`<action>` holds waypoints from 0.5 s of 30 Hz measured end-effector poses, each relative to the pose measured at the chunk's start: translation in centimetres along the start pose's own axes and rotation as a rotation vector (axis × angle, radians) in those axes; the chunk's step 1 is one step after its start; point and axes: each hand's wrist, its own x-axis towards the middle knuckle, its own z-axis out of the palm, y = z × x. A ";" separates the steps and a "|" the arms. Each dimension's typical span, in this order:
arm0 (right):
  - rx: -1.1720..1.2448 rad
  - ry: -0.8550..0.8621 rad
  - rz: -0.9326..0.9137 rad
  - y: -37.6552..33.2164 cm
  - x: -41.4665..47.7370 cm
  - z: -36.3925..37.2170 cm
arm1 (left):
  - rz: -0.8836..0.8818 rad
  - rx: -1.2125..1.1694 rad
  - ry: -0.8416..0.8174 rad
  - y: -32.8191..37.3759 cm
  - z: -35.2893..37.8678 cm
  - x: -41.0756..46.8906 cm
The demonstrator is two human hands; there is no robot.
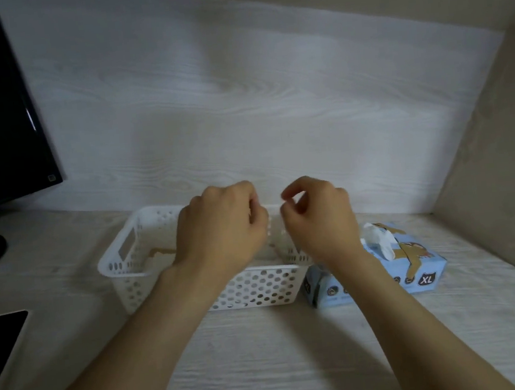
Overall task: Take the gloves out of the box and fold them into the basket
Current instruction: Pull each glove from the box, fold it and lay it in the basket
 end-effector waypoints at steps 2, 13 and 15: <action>-0.030 0.064 0.047 2.0 -0.3 -1.3 | 0.096 -0.010 0.016 1.3 0.9 -1.0; -0.202 -0.083 0.264 7.9 -3.0 -5.7 | 0.477 0.172 0.121 5.9 7.4 -4.6; -0.155 -0.092 0.261 8.2 -2.9 -5.4 | 0.539 0.198 0.137 6.2 7.8 -4.9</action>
